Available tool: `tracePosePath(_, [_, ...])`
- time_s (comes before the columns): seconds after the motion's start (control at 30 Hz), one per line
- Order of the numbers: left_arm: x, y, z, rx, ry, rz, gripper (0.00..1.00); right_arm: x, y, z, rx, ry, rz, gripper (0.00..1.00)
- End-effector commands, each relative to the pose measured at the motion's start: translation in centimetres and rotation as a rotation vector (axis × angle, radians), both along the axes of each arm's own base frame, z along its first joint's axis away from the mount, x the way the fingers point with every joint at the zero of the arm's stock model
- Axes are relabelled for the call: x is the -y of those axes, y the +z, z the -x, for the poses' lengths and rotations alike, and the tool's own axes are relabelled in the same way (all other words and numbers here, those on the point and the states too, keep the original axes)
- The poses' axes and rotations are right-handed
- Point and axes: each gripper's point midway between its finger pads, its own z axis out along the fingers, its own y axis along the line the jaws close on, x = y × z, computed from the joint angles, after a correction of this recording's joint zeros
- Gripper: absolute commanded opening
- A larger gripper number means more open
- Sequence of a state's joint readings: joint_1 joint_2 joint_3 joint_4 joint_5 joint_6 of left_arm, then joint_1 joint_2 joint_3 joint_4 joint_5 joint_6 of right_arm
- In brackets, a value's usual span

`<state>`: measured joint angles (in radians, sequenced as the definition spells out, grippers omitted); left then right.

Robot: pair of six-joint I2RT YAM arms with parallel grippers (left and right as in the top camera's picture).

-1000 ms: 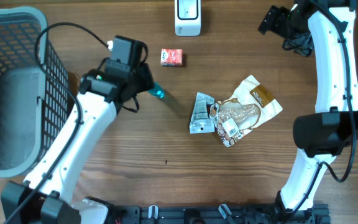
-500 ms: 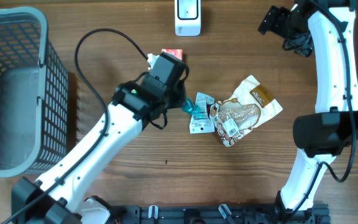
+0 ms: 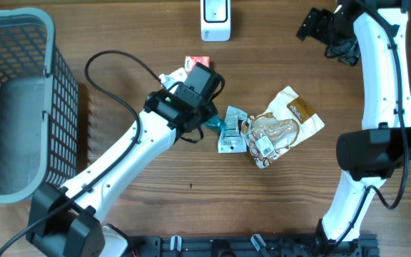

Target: Scan the item barcode

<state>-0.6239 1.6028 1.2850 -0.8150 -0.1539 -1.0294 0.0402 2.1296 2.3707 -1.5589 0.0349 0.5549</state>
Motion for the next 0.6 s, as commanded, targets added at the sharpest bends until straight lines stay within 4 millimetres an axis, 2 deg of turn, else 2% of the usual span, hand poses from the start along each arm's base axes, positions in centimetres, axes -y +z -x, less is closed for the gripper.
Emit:
tracePosePath(0.0, [-0.48,-0.53,-0.48,-0.015,0.243,0.066,0.18,0.31,0.81,0.43,0.014,0.004,0.022,0.98])
tracePosePath(0.1, [-0.3,-0.39,-0.72,-0.01,0.281,0.094,0.2,0.3,0.81,0.41,0.015,0.004,0.021,0.98])
tracePosePath(0.3, [0.05,-0.1,-1.22,0.011,0.279,0.113,0.33,0.25,0.81,0.41,0.015,0.002,0.018,0.98])
tracePosePath(0.57, [0.05,-0.11,-1.21,0.014,0.245,0.096,0.34,0.25,0.84,0.32,0.019,0.002,0.018,0.98])
